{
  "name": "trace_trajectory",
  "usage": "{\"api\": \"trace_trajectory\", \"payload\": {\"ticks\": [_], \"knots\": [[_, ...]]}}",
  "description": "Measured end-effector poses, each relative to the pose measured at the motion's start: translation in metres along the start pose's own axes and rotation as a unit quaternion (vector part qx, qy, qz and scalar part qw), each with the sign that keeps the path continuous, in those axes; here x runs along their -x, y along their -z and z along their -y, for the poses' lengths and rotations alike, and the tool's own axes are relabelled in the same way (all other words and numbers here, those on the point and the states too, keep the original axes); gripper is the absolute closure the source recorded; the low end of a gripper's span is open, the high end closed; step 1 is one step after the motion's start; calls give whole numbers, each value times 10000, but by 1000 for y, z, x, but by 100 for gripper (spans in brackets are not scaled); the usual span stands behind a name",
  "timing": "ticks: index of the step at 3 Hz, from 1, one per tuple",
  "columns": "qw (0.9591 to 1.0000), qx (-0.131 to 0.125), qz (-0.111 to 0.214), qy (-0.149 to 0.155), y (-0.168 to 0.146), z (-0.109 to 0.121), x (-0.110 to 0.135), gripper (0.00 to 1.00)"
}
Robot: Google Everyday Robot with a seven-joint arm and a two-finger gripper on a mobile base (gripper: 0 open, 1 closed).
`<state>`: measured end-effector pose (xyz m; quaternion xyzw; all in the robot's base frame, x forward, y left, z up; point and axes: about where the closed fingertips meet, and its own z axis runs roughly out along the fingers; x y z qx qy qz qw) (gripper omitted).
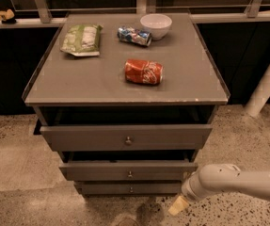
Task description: Close middle drawer
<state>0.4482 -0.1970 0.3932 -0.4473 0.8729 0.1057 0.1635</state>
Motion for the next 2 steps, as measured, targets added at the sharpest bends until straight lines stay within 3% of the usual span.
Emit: {"api": "trace_trajectory", "payload": {"ticks": [1,2], "knots": [[9992,-229,200,276,19,18,38,0],[9992,-229,200,276,19,18,38,0]]}}
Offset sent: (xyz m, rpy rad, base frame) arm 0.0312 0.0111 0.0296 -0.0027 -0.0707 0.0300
